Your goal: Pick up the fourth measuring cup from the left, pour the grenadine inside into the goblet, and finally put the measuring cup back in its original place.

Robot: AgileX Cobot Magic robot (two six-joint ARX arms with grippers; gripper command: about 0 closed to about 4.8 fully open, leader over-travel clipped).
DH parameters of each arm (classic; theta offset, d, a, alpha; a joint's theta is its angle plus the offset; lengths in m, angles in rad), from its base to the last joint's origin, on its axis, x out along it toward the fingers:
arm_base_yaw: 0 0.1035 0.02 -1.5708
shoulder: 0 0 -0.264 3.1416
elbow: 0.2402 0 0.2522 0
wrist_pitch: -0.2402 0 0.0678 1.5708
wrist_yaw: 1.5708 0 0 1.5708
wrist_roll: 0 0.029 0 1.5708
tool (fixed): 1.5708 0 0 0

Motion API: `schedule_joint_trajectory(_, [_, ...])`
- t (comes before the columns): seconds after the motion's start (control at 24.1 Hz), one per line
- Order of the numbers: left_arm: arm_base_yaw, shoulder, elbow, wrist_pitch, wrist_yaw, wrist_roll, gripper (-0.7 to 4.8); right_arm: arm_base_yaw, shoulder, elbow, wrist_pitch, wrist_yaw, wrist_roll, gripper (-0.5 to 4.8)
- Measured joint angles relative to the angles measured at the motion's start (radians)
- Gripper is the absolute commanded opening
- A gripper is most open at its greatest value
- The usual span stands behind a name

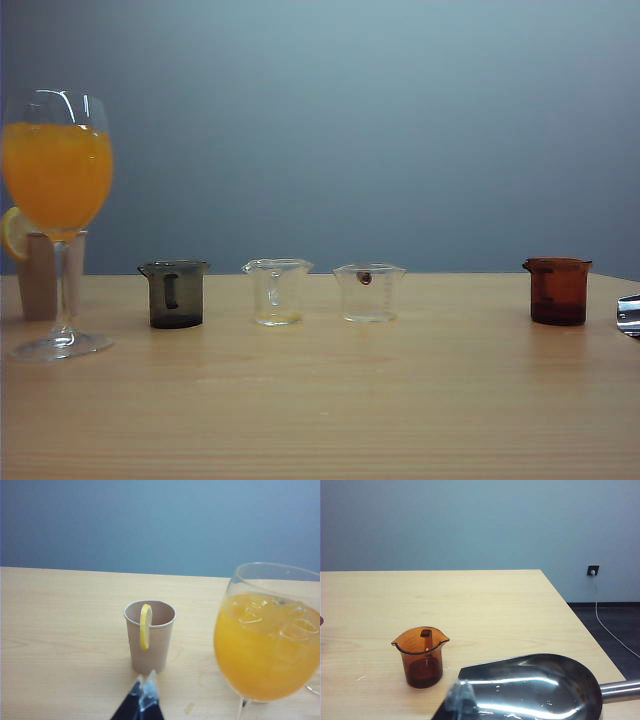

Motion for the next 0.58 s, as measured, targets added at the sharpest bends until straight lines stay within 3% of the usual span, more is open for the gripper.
schedule_joint_trajectory(0.46, [0.0, 0.0, 0.0, 0.002, 0.0, 0.0, -0.06, 0.0, 0.0, 0.004, -0.002, 0.0, 0.0, -0.08])
schedule_joint_trajectory(0.58, [0.0, 0.0, 0.016, 0.014, -0.023, -0.02, -0.06, 0.0, 0.0, 0.078, -0.03, 0.006, 0.0, -0.08])
